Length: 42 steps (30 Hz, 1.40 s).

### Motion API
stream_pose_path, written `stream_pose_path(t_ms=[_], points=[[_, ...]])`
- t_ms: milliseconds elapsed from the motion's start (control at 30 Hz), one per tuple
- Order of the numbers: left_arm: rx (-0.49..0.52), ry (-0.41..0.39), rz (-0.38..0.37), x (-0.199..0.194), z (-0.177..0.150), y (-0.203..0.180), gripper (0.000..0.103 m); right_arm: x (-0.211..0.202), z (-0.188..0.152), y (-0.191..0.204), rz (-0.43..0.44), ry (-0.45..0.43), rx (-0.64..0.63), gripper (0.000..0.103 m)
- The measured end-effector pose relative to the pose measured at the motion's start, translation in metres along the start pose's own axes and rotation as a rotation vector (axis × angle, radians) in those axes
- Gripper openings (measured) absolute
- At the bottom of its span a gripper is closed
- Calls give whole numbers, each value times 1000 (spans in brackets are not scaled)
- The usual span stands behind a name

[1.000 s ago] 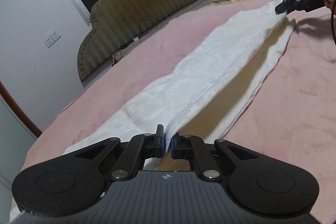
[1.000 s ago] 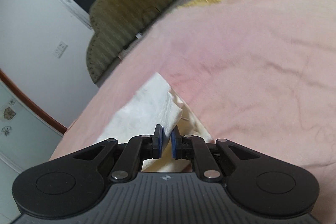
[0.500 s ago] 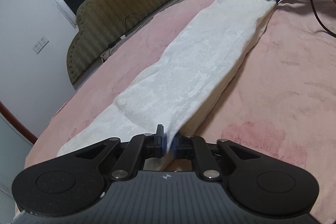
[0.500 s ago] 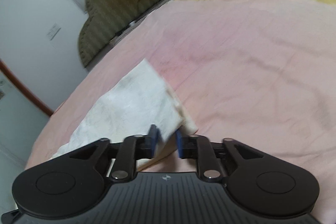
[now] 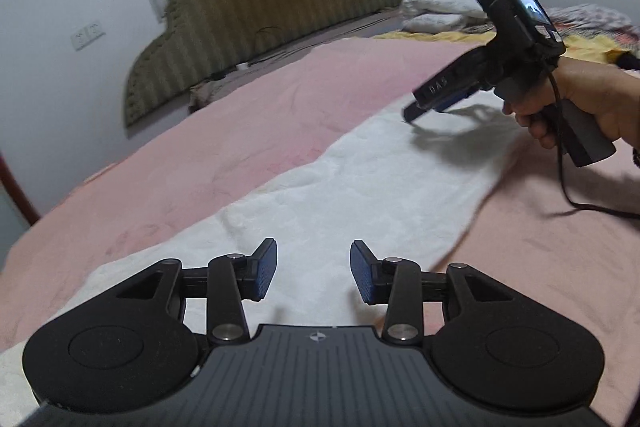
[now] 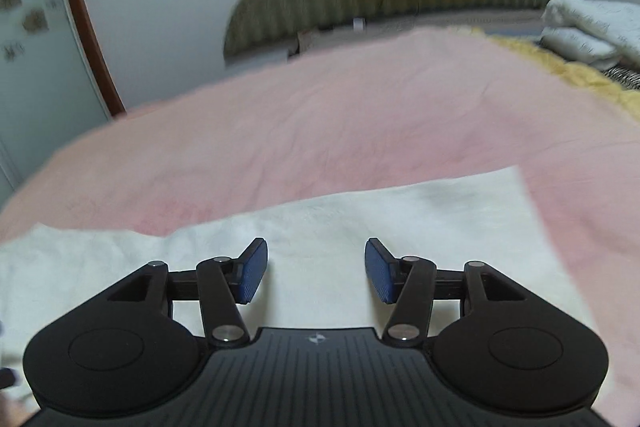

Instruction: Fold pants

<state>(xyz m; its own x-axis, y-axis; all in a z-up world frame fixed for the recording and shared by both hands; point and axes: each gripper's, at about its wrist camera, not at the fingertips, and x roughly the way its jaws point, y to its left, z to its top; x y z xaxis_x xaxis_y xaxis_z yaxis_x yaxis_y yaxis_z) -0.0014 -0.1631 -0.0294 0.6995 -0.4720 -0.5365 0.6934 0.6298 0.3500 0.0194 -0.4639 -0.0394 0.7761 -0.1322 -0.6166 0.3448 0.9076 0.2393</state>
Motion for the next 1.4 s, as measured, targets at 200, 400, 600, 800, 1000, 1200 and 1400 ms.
stream_pose_path(t_ms=[200,400,600,800,1000,1200,1400], points=[[-89,129,140,30,-12,20,49,1,10,-6,-116,-25,41,54],[-269,212,115,47,-21,49,57,-29,-13,17,-21,6,-125,67],[-253,159,188,34,-17,44,61,-24,-20,-3,-134,-15,-20,68],[-311,169,180,31,-21,35,66,-45,-52,28,8,40,-218,71],[-383,117,289,27,-32,41,77,-74,-64,-5,-65,-15,-106,83],[-433,144,312,30,-40,50,98,-94,-80,-11,-50,1,-126,84],[-499,173,275,32,-45,62,103,-120,-84,-65,71,-44,303,84]])
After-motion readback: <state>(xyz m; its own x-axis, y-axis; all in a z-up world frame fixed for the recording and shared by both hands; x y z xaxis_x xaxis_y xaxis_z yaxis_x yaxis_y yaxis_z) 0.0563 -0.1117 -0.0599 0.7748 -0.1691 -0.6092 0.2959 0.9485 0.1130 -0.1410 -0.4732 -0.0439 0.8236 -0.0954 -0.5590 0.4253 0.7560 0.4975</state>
